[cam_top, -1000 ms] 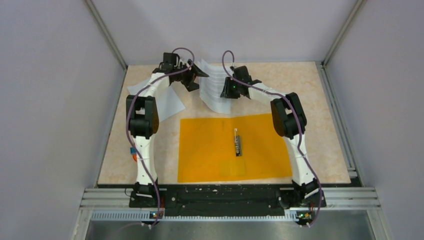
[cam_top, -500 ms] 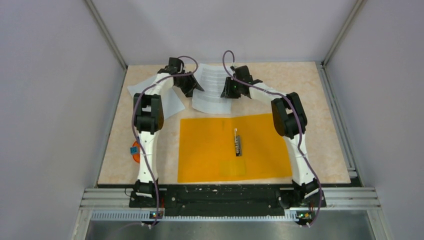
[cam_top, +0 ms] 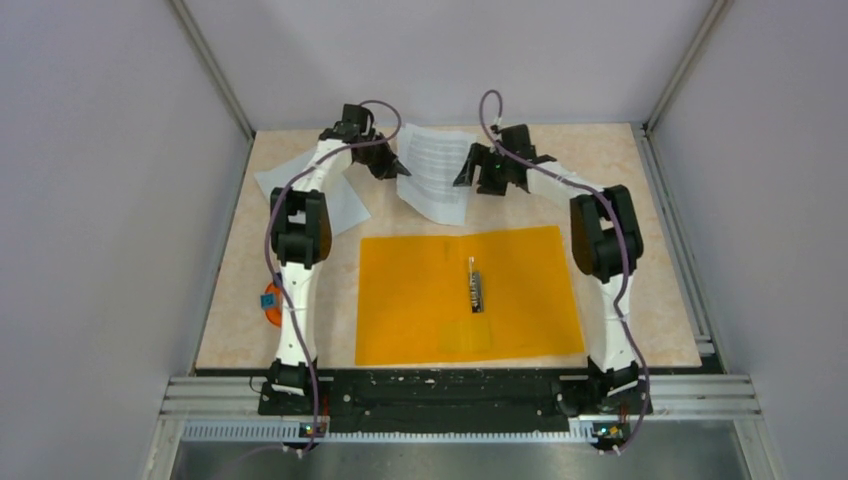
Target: Put the files into the folder
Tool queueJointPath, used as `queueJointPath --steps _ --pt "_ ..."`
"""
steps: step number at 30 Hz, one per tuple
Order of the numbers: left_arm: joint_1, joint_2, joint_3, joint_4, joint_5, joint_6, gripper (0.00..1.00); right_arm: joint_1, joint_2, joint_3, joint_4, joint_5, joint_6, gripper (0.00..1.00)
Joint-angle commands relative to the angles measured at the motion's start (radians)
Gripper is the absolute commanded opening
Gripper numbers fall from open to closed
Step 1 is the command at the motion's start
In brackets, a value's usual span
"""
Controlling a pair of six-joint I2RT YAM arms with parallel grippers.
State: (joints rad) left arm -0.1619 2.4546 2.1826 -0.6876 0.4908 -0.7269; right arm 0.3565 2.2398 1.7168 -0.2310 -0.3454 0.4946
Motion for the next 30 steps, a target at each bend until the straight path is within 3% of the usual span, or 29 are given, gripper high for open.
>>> queueJointPath --steps 1,5,9,13,17,20,30 --pt "0.004 -0.182 -0.010 0.178 0.155 -0.241 0.00 -0.148 -0.208 -0.134 0.209 -0.152 0.166 0.78" --pt "-0.005 -0.287 -0.099 0.392 0.206 -0.481 0.00 -0.187 -0.259 -0.176 0.252 -0.215 0.240 0.81" --pt "-0.028 -0.382 -0.135 0.430 0.194 -0.573 0.00 -0.200 -0.305 -0.292 0.379 -0.264 0.413 0.87" --pt "-0.055 -0.563 -0.435 0.631 0.181 -0.673 0.00 -0.197 -0.354 -0.472 0.610 -0.294 0.653 0.98" --pt "-0.081 -0.701 -0.737 0.794 0.180 -0.711 0.00 -0.178 -0.401 -0.641 0.830 -0.289 0.879 0.99" --pt "-0.101 -0.754 -0.859 0.867 0.180 -0.712 0.00 -0.144 -0.408 -0.745 0.989 -0.271 1.070 0.99" --pt "-0.133 -0.802 -0.901 0.924 0.213 -0.689 0.00 -0.041 -0.419 -0.932 1.266 -0.179 1.400 0.99"
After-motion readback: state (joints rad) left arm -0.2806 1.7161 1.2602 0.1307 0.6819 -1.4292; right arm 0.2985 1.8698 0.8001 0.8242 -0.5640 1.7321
